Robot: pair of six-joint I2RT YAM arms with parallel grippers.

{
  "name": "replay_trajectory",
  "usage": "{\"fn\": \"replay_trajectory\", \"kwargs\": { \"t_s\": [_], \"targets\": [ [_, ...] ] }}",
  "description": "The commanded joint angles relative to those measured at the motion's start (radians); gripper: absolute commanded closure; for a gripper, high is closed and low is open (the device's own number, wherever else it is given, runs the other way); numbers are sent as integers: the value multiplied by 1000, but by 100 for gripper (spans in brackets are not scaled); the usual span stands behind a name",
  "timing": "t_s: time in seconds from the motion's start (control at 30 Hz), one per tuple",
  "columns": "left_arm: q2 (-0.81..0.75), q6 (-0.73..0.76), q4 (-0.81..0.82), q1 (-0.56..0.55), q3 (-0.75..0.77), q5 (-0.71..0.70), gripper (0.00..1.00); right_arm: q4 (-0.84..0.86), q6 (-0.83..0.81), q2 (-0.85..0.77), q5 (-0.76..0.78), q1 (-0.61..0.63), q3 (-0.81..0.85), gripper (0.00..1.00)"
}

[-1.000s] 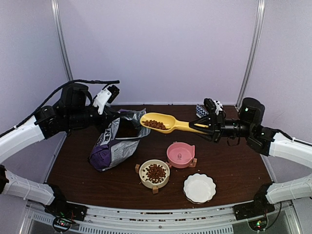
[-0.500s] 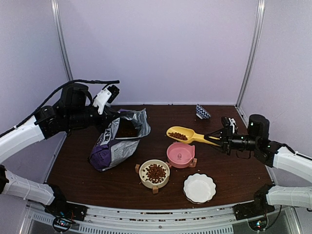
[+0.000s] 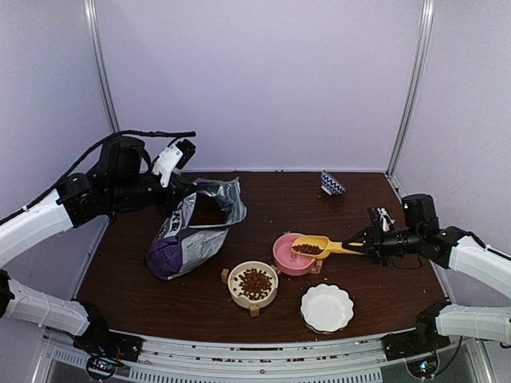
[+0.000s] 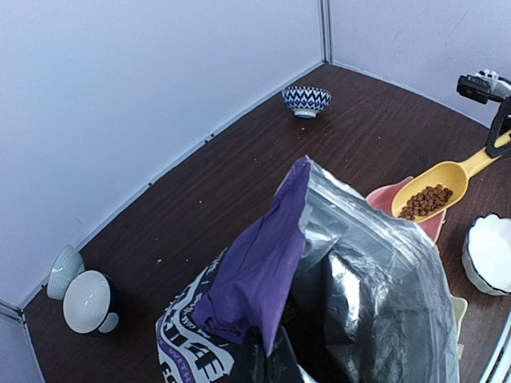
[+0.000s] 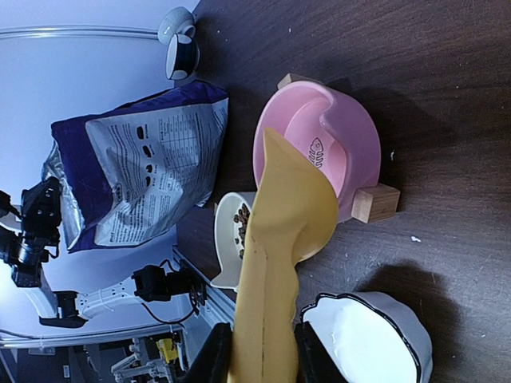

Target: Serve the pet food

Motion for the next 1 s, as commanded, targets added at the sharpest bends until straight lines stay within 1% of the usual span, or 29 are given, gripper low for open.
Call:
{"fn": "replay_trajectory", "kwargs": {
  "t_s": [0.0,0.27,0.67,0.87,0.97],
  "targets": [
    [11,3,28,17,-3,-18,100,-159,-131,16,37,-6,87,95],
    [10,3,27,17,-2,-17,100,-367,-247,55,76,-5,239,95],
    [2,5,24,17,-2,-13,100,-620,-372,109,135,-5,460,95],
    [-2,6,24,17,-1,-13,100,-719,-431,135,158,-6,562,95],
    [-5,6,24,17,-1,-12,100,-736,-455,148,171,-2,586,94]
  ]
}}
